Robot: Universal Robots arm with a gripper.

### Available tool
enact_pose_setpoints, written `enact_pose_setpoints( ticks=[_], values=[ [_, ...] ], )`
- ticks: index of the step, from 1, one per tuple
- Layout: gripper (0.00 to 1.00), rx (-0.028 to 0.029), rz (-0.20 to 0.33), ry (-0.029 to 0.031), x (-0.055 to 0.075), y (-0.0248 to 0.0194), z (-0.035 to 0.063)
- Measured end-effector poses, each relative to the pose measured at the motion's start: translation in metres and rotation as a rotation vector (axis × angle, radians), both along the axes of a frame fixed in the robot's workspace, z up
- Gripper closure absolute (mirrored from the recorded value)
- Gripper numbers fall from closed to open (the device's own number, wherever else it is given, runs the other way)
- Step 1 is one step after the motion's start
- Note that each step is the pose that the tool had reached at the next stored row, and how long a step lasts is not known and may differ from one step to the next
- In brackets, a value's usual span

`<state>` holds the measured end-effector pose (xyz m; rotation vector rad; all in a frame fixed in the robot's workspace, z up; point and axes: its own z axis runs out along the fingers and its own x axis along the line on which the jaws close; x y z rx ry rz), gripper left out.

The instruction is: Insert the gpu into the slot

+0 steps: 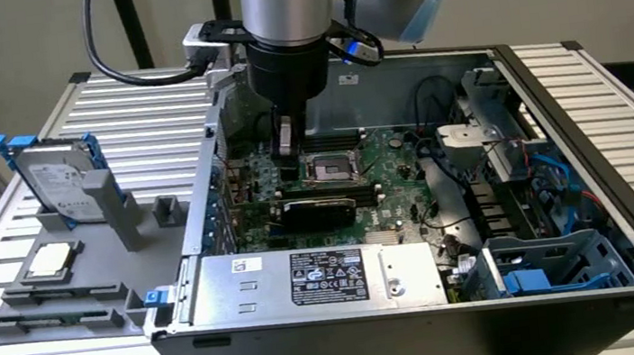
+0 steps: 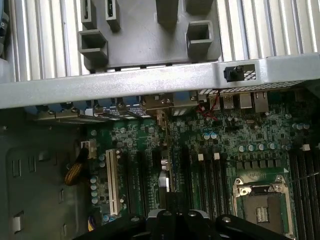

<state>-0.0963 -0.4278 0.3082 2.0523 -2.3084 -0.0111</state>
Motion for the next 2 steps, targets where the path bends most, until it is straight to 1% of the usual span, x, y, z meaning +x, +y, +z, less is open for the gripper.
enact_pose_setpoints(
  ticks=[2],
  values=[
    [0.89,0.0000,0.000,0.0000,0.0000,0.0000,0.0000]
  ],
)
